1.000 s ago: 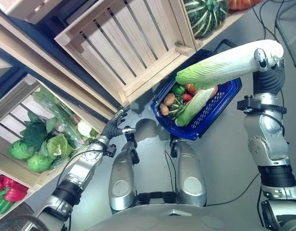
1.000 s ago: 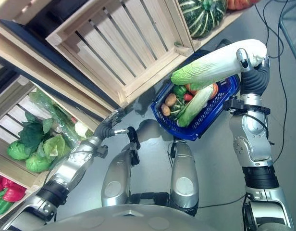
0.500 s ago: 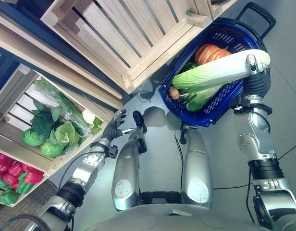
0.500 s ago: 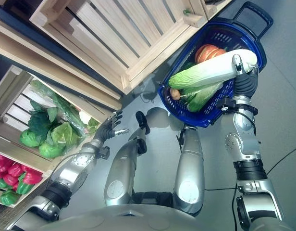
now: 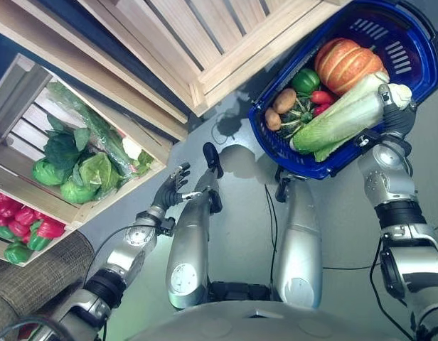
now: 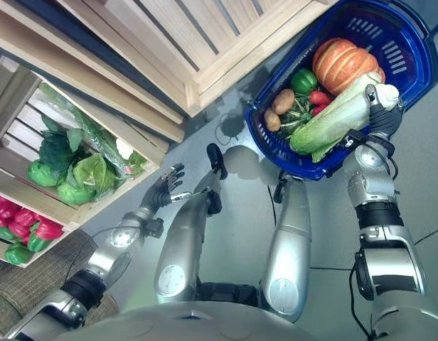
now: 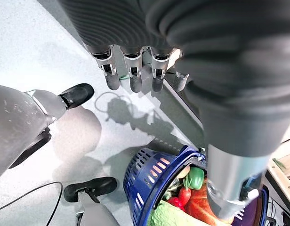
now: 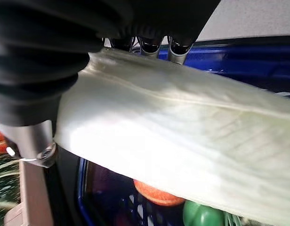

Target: Pick up fruits and vegetables into the basket

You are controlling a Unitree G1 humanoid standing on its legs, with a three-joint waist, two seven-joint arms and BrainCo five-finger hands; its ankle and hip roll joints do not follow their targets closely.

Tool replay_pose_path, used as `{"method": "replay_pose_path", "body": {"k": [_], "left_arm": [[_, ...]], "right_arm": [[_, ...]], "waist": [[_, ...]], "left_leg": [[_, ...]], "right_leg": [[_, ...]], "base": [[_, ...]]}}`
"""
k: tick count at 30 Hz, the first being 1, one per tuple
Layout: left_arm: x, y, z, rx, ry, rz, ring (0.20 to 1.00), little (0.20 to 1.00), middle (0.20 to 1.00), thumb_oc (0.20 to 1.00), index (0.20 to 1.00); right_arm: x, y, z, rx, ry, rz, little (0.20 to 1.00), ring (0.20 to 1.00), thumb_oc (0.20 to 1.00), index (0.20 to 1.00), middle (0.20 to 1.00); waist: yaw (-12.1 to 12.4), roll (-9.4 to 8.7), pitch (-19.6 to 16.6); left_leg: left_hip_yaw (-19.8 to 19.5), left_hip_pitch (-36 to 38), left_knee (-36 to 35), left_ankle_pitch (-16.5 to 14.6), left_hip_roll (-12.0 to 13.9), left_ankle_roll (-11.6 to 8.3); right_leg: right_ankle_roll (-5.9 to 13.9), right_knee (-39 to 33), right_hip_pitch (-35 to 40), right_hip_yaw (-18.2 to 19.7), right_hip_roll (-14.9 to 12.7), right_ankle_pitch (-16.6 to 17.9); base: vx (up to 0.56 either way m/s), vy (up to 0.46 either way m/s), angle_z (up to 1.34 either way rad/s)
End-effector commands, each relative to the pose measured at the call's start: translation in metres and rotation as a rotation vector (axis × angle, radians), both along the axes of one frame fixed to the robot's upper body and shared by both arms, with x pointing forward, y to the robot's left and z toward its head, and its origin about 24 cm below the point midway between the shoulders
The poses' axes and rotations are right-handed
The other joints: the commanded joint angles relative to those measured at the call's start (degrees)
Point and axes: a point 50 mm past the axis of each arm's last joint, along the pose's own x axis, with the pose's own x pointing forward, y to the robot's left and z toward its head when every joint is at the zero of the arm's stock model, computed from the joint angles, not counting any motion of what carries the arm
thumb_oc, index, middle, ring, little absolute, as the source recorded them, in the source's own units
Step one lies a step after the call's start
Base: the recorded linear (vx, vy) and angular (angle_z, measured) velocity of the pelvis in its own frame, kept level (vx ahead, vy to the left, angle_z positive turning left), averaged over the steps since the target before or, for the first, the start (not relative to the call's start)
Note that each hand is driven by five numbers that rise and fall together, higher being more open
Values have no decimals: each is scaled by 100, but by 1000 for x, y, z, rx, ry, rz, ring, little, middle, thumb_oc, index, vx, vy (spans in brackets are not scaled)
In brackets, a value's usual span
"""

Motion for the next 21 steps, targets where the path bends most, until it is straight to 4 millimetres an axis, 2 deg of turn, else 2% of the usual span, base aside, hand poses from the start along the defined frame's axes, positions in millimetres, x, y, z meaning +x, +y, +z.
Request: {"method": "replay_pose_path", "body": {"k": [1,5,10,13,14,15,17,18,21], "left_arm": [[-13,-26,0,-83,-14,-52,1000,1000,1000,1000,1000],[-12,-28,4,-94,-24,-54,1000,1000,1000,1000,1000],[-11,-33,7,-87,-37,-83,1000,1000,1000,1000,1000],[-10,-36,8,-88,-42,-103,1000,1000,1000,1000,1000],[-10,-38,9,-87,-45,-109,1000,1000,1000,1000,1000],[-10,-40,9,-87,-48,-113,1000,1000,1000,1000,1000],[-10,-42,11,-95,-45,-119,1000,1000,1000,1000,1000],[-7,-43,15,-96,-60,-118,1000,1000,1000,1000,1000],[-9,-44,15,-94,-54,-127,1000,1000,1000,1000,1000]], "right_arm": [[-14,-39,34,-69,-79,-95,200,200,200,200,200],[-12,-47,35,-52,-55,-69,200,200,200,200,200],[0,-53,36,61,-7,0,200,200,200,200,200],[1,-63,29,152,48,-13,200,200,200,200,200],[0,-65,26,181,53,-31,918,918,918,918,918],[-1,-67,23,218,60,-48,1000,1000,1000,1000,1000],[-5,-73,21,220,64,-99,1000,1000,1000,1000,1000],[-4,-73,25,217,45,-109,1000,1000,1000,1000,1000],[-7,-76,27,202,32,-174,1000,1000,1000,1000,1000]], "waist": [[-73,857,-148],[-18,921,-148],[135,1054,-148],[207,1134,-148],[227,1159,-148],[246,1182,-148],[284,1215,-148],[307,1234,-148],[313,1225,-148]], "left_leg": [[-273,-290,952,-1066,68,-206],[-322,-496,1065,-1090,43,-182],[-386,-747,1187,-1110,7,-145],[-433,-813,1243,-1131,-25,-131],[-444,-828,1250,-1132,-31,-124],[-452,-837,1251,-1136,-32,-116],[-481,-823,1266,-1146,-44,-104],[-439,-961,1206,-995,-22,-51],[-445,-896,1151,-983,-32,-45]], "right_leg": [[252,-111,85,-42,141,-102],[234,32,-133,-26,108,-124],[178,199,-387,-7,90,-179],[156,281,-455,-3,73,-223],[148,295,-467,-3,73,-231],[140,306,-475,-3,71,-242],[134,320,-444,-13,60,-256],[77,240,-566,-96,67,-87],[88,144,-475,-128,76,-52]], "base": [[-6,-48,4],[-7,-42,2],[-14,-55,3],[-7,-23,7],[0,0,0],[-12,-22,4],[-47,-12,6],[-90,-4,6],[-52,6,6]]}}
